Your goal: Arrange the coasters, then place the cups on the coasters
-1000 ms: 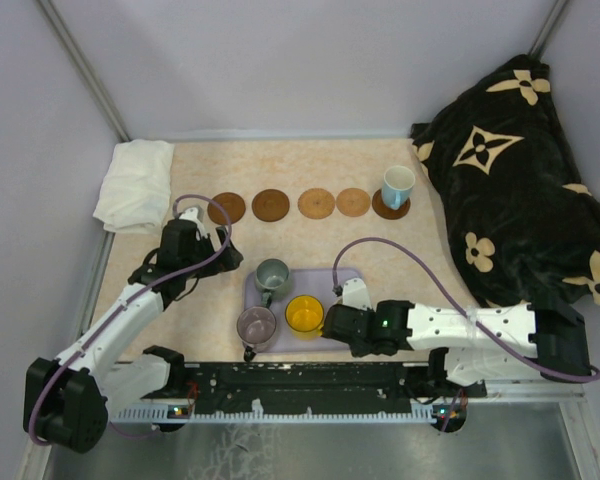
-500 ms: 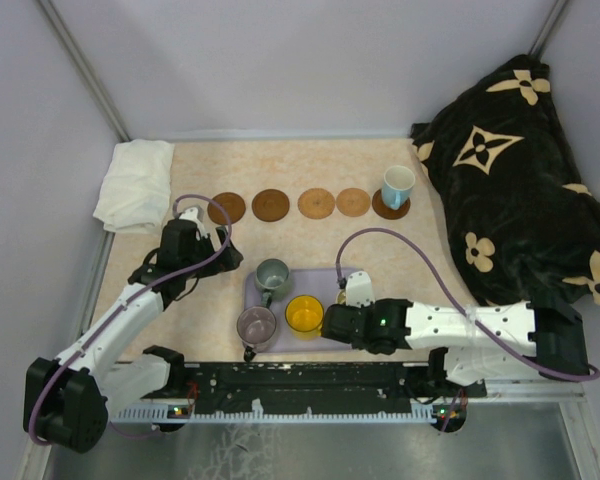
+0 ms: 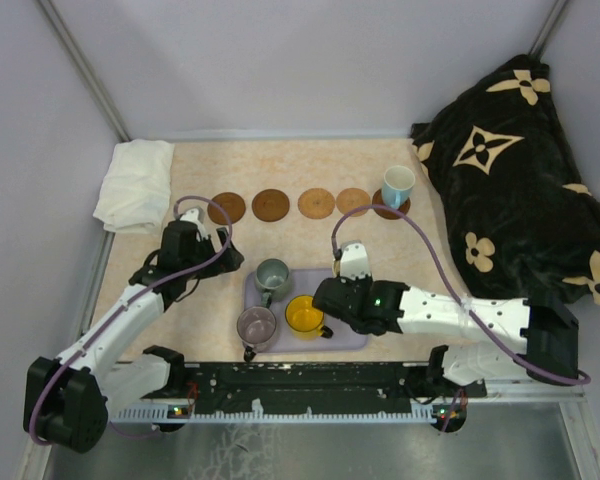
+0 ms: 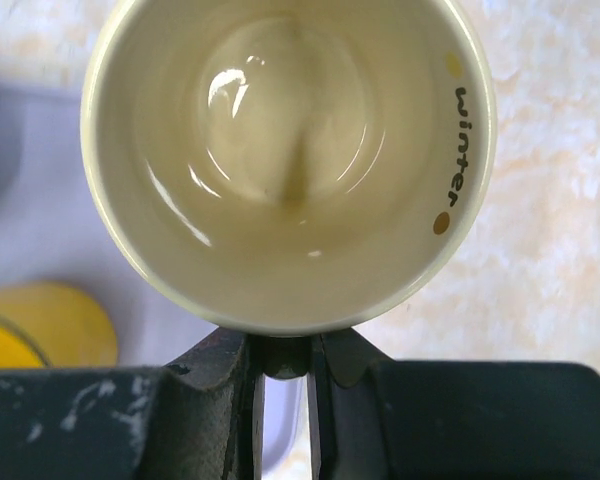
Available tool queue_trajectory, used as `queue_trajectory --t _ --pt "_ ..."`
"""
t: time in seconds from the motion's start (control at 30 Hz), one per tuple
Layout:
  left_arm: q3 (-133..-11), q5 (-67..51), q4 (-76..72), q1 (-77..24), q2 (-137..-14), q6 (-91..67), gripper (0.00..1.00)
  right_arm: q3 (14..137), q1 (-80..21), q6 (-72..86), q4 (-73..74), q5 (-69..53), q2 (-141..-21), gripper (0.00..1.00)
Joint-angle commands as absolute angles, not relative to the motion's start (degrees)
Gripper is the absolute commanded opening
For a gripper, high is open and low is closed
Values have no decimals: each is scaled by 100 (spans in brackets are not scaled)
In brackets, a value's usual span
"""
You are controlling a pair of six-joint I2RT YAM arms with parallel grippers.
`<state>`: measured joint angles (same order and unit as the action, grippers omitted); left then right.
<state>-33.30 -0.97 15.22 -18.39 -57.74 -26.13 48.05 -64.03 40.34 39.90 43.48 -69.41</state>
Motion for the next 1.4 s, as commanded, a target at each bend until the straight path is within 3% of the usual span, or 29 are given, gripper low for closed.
queue_trajectory --t 0.0,0.2,0.63,1.37 --pt "-3254 -222 1266 -1857 -5835 -2619 100 5225 -5303 2551 2075 4147 -6984 0" --pt "-3260 -261 1103 -1863 -6075 -2605 100 5919 -4327 1772 1439 3500 -7851 0" --pt "-3415 -299 994 -1863 -6412 -2534 100 7540 -3236 1479 1246 2853 -9938 0" --pt "-3401 -325 983 -1862 -6583 -2549 100 7903 -2780 1441 1093 2358 -10527 0"
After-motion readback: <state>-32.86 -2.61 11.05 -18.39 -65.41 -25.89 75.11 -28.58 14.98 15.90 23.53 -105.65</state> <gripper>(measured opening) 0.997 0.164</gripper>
